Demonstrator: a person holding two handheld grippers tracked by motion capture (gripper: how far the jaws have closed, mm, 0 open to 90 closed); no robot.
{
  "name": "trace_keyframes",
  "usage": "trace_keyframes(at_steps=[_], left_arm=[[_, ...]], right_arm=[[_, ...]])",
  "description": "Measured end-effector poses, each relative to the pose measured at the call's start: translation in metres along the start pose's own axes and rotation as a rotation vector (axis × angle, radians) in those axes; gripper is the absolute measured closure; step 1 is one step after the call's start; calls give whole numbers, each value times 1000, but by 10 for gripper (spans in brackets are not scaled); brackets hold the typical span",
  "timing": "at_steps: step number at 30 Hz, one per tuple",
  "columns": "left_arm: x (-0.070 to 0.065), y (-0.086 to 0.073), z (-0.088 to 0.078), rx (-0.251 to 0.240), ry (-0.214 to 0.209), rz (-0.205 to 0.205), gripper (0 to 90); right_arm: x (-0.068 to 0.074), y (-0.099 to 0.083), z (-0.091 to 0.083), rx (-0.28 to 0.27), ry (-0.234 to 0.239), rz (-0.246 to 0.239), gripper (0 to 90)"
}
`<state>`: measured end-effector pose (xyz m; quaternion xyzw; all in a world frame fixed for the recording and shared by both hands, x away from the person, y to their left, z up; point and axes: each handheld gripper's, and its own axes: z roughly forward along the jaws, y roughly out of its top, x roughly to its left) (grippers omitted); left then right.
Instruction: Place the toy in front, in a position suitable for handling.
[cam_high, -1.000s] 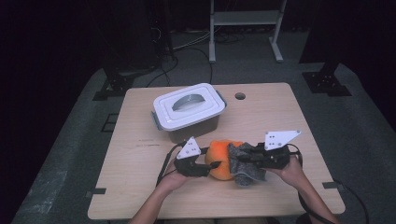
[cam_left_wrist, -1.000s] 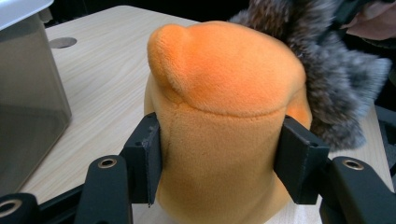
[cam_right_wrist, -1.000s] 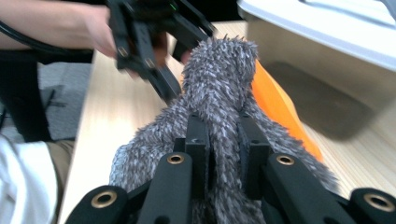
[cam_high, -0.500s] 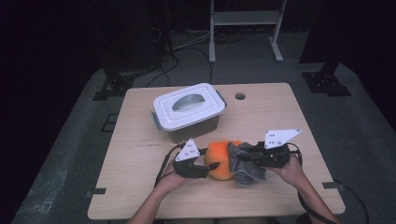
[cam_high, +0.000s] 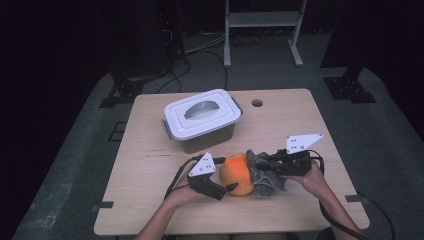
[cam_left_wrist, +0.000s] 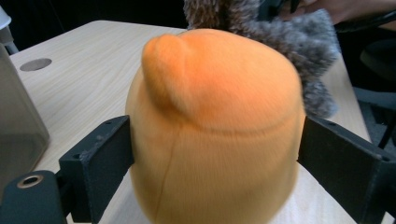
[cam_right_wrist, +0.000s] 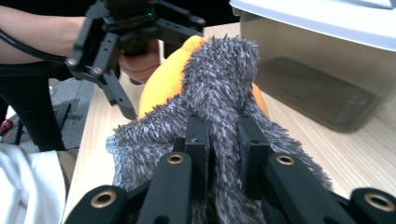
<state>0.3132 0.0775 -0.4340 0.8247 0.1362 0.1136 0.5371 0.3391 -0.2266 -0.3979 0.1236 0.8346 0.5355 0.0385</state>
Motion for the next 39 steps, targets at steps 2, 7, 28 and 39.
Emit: trace_keyframes(at_steps=[2, 7, 28, 39], left_arm=[[-3, 2, 0, 3, 27, 41, 244], [-11, 11, 0, 41, 89, 46, 363], [-11, 16, -11, 46, 164, 44, 393], [-12, 17, -6, 58, 152, 33, 393]], right_arm=[[4, 7, 1, 6, -10, -24, 772], [26, 34, 12, 39, -5, -136, 772], [23, 38, 20, 28, 4, -104, 773], [28, 42, 28, 52, -19, -142, 771]])
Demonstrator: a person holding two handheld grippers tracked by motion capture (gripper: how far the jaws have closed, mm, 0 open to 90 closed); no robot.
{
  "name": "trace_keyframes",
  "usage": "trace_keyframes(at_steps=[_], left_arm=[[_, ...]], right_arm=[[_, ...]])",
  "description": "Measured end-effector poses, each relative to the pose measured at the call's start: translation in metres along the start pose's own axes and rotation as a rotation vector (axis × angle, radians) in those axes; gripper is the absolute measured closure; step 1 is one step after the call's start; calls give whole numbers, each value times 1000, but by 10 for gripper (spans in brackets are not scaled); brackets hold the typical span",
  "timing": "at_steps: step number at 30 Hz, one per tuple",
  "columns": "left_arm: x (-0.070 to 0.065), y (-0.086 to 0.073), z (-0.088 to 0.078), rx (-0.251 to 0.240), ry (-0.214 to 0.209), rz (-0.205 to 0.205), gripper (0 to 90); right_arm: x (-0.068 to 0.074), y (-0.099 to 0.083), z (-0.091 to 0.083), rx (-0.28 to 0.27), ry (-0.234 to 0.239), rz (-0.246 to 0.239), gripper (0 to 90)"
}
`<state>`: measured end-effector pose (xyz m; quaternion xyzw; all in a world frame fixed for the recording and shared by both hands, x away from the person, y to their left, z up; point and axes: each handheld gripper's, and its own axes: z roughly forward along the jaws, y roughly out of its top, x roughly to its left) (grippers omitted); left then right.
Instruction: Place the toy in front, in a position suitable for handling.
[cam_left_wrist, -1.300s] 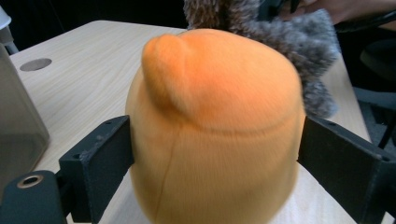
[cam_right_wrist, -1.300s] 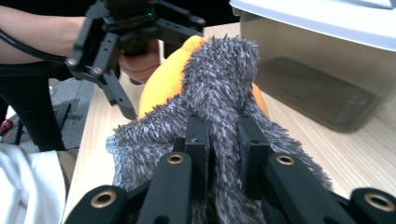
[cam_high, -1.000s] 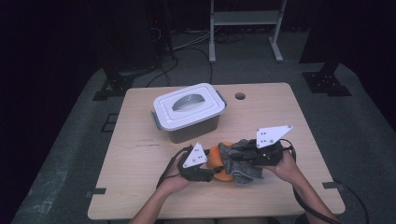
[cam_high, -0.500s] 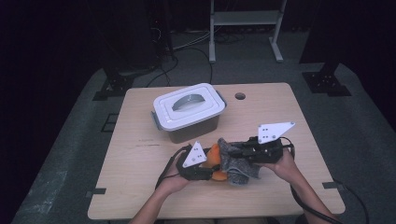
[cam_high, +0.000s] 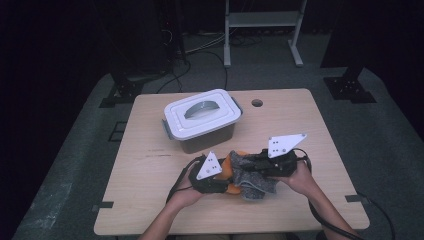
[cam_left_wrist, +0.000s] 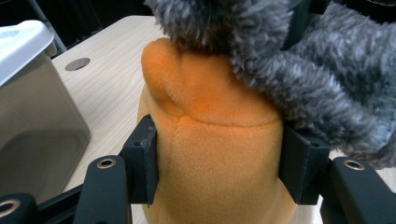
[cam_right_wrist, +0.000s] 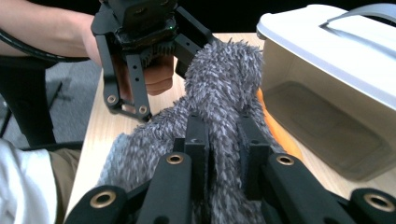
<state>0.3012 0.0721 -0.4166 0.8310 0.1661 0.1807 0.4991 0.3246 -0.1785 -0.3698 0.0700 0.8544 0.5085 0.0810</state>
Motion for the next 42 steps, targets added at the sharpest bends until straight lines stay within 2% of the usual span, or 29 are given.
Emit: trace_keyframes(at_steps=[3, 5, 6, 8, 9, 10, 11, 12, 14, 17, 19, 21, 22, 23, 24, 25, 28, 29, 33, 34, 36, 38, 39, 40, 41, 42], left_arm=[[5, -2, -4, -1, 35, -16, 393], [5, -2, -4, 2, 33, -15, 393], [4, -1, -4, 8, 28, -7, 393], [-1, 3, 0, 26, 12, 36, 393], [-1, 3, 0, 26, 12, 36, 393], [-8, 6, 2, 31, 4, 76, 392], [-8, 6, 2, 31, 4, 76, 391], [-12, 8, 4, 34, -6, 94, 390], [-12, 6, 2, 30, -2, 103, 390], [-6, 3, -1, 23, 7, 76, 390], [-5, 4, -3, 30, 6, 84, 390], [-8, 5, -2, 31, -4, 112, 390], [-8, 5, -2, 31, -4, 112, 390], [-14, 7, 0, 37, -12, 159, 390], [-14, 7, 0, 37, -12, 159, 389], [-17, 8, 1, 40, -26, 179, 386], [-14, 5, -1, 36, -42, 157, 385], [-11, 3, -2, 30, -43, 134, 385], [-11, 2, -4, 31, -54, 146, 381], [-11, 2, -4, 31, -64, 158, 378], [-10, 2, -4, 27, -73, 164, 371], [-9, 1, -4, 24, -79, 150, 340], [-7, 1, -4, 24, -87, 130, 340], [-5, 0, -3, 25, -101, 78, 242], [-5, 0, -3, 25, -101, 78, 215], [-3, 1, -2, 5, -125, 40, 186]], right_arm=[[-3, -10, -1, 29, -20, 8, 772], [-4, -14, -3, 31, -21, 25, 772], [-3, -13, -5, 24, -22, 22, 772], [0, -5, -6, 1, -14, 6, 772], [2, 0, -6, -6, -12, -12, 772], [3, 7, -5, -1, -8, -32, 772], [4, 10, -4, -3, -1, -39, 772], [5, 14, -1, 9, 6, -52, 773], [5, 13, 3, 23, 17, -56, 773], [2, 6, 1, 30, 15, -40, 774], [-1, 0, -2, 38, 4, -20, 774], [-2, 0, -6, 17, 6, -5, 773], [-2, 0, -6, 17, 6, -5, 773], [-1, 5, -6, -3, 11, -7, 773], [0, 8, -5, -2, 12, -16, 772], [0, 10, -4, 0, 14, -23, 772], [0, 9, -3, 6, 17, -21, 774], [0, 7, -4, 15, 15, -19, 774], [-7, -2, -8, 35, 2, 6, 774], [-11, -5, -11, 7, -1, 39, 772], [-10, -4, -11, 2, 7, 43, 772], [-11, -4, -10, 5, 10, 41, 772], [-11, -5, -9, 11, 16, 50, 773], [-11, -8, -6, 14, 20, 57, 774], [-11, -8, -6, 14, 20, 57, 774], [-11, -11, -5, 12, 28, 62, 774]])
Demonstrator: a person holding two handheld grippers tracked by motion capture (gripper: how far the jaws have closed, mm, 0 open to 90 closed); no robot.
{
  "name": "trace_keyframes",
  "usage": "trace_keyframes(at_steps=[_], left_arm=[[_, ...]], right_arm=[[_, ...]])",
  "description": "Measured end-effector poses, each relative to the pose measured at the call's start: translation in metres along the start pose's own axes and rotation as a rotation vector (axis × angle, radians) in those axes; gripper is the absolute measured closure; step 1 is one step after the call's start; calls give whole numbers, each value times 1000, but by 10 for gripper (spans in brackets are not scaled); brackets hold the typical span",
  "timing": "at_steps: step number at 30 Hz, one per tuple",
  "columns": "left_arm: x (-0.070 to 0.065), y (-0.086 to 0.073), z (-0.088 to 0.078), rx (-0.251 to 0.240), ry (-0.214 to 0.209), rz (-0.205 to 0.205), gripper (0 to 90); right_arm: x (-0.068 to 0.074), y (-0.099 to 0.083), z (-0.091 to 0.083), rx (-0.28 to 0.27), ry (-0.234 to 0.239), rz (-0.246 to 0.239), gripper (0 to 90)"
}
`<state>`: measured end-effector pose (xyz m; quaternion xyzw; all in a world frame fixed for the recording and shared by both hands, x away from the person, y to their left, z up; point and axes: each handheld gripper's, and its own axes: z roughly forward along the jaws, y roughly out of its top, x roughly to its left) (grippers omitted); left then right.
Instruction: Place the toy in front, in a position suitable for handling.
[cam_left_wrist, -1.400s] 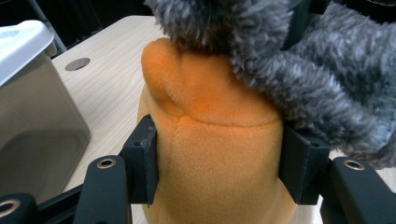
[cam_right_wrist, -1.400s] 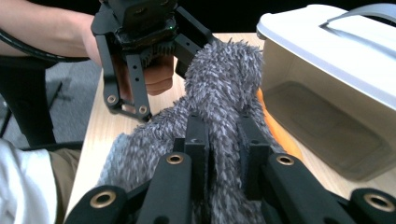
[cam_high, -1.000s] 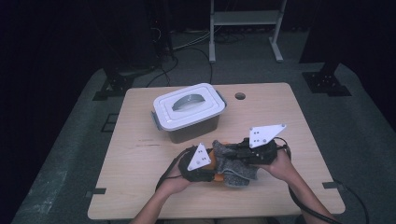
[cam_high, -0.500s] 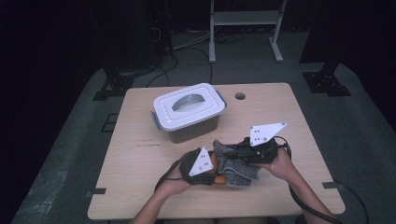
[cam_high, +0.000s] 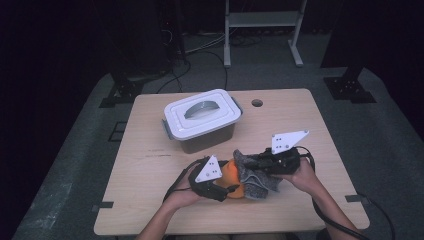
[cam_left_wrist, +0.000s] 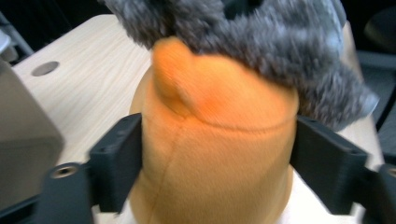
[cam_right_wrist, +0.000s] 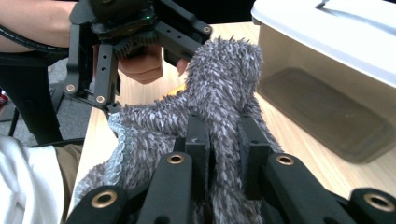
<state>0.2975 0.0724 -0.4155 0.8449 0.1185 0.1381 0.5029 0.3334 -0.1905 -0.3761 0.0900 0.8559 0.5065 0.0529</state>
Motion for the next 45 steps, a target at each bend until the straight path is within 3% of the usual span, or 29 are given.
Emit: trace_keyframes(at_steps=[2, 5, 6, 7, 8, 9, 10, 11, 12, 16, 19, 21, 22, 25, 26, 27, 28, 30, 32, 36, 38, 40, 43, 45], left_arm=[[1, 1, -1, -9, -12, -15, 202], [-1, 2, -2, -16, -6, 12, 343], [-6, 3, -1, -14, -9, 41, 363], [-6, 3, -1, -14, -9, 41, 370], [-10, 5, 1, 0, -20, 96, 376], [-10, 5, 1, 0, -20, 96, 377], [-16, 8, 1, 16, -16, 155, 377], [-16, 8, 1, 16, -16, 155, 378], [-14, 5, -1, 15, -15, 148, 383], [-9, -2, -8, 0, -16, 126, 389], [-3, -9, -15, -9, -27, 88, 368], [-3, -8, -14, -12, -39, 49, 273], [-3, -8, -14, -12, -39, 49, 213], [-3, -7, -11, -5, -63, -14, 151], [-3, -7, -11, -5, -63, -14, 157], [-3, -8, -11, 4, -62, 2, 157], [-6, -10, -14, 1, -52, 43, 284], [-7, -11, -15, -3, -46, 60, 354], [-8, -13, -18, -6, -57, 86, 381], [-11, -20, -24, -32, -74, 177, 385], [-12, -22, -25, -56, -62, 193, 404], [-12, -19, -24, -94, -37, 203, 425], [-10, -15, -19, -88, -22, 231, 435], [-6, -18, -18, -89, -27, 214, 430]], right_arm=[[2, -1, 1, 11, 10, -4, 774], [4, 0, -1, 29, 16, -11, 774], [5, 6, -3, 13, 19, -21, 774], [5, 6, -3, 13, 19, -21, 774], [10, 16, -2, -16, 32, -39, 774], [10, 16, -2, -16, 32, -39, 774], [14, 25, 3, -7, 47, -69, 774], [14, 25, 3, -7, 47, -69, 774], [15, 27, 8, 27, 40, -92, 775], [9, 20, 5, 42, 38, -64, 775], [0, 4, -2, 42, 24, 0, 774], [1, -1, 0, 21, 30, 21, 774], [3, -1, 3, 19, 30, 18, 774], [9, 2, 8, 20, 42, 6, 773], [11, 3, 9, 18, 48, -6, 772], [11, 3, 9, 18, 48, -6, 772], [17, 5, 11, 25, 62, -31, 773], [17, 4, 11, 27, 65, -33, 773], [12, -1, 5, 28, 77, -12, 774], [10, -12, -5, 55, 53, 7, 774], [9, -16, -11, 61, 35, 16, 774], [9, -15, -12, 28, 40, 30, 773], [10, -7, -7, -11, 62, 21, 772], [12, -3, -1, 8, 54, 1, 772]])
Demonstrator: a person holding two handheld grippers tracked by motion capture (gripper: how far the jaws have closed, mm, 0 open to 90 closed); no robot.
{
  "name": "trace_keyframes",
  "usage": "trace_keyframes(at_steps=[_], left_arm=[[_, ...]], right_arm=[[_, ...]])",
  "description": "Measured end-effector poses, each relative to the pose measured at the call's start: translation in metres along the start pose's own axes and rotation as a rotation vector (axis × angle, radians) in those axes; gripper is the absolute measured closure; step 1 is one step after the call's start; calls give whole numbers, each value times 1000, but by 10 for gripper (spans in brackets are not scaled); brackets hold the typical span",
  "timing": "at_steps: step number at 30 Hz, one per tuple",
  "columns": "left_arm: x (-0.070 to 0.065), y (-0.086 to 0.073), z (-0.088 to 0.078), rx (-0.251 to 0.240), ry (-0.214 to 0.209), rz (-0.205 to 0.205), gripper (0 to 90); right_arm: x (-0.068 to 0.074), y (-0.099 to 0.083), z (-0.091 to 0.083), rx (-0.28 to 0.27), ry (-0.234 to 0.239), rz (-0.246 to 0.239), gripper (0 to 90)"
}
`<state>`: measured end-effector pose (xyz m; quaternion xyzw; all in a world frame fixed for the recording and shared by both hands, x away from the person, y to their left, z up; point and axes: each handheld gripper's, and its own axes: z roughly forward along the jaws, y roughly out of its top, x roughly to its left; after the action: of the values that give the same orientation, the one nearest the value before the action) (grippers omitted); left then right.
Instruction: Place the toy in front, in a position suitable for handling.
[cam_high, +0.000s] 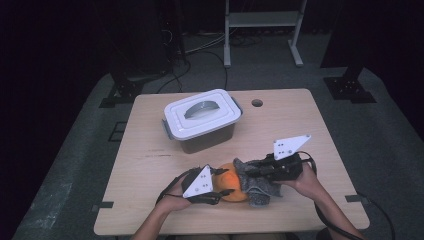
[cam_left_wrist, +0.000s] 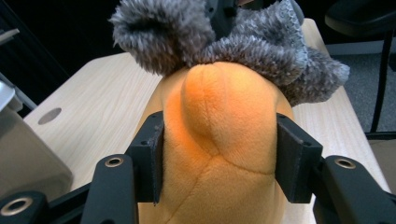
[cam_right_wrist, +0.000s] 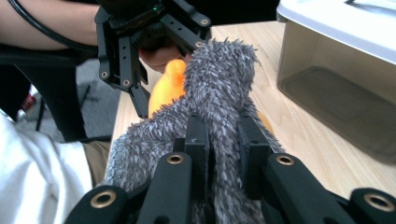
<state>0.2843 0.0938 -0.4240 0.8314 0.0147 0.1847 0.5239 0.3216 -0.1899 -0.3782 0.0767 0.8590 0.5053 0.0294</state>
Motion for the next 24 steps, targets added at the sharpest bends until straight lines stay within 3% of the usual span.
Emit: trace_keyframes(at_steps=[3, 6, 7, 9, 10, 11, 12, 15, 21, 24], left_arm=[[4, -7, -4, -21, -18, -84, 346], [5, -7, -4, -22, -29, -107, 181], [5, -6, -2, -14, -33, -125, 175], [4, -5, -1, -8, -40, -113, 192], [2, -5, 0, -7, -41, -96, 254], [-1, -4, -1, 15, -28, -50, 341], [-1, -4, -1, 15, -28, -50, 370], [3, -8, -7, 6, -12, -73, 410], [7, -12, -7, -21, -20, -104, 417], [8, -13, -6, -37, -27, -134, 421]], right_arm=[[-3, -2, 3, 1, 1, 10, 772], [-3, -4, 7, 27, -1, 3, 773], [-1, -2, 8, 28, 1, -6, 772], [0, 0, 9, 25, 1, -11, 772], [2, 4, 10, 12, 9, -17, 772], [5, 8, 14, 20, 11, -39, 772], [5, 8, 15, 27, 10, -45, 773], [1, 2, 11, 25, -1, -17, 773], [-12, -28, -4, 0, -32, 78, 773], [-12, -29, -9, -7, -51, 79, 772]])
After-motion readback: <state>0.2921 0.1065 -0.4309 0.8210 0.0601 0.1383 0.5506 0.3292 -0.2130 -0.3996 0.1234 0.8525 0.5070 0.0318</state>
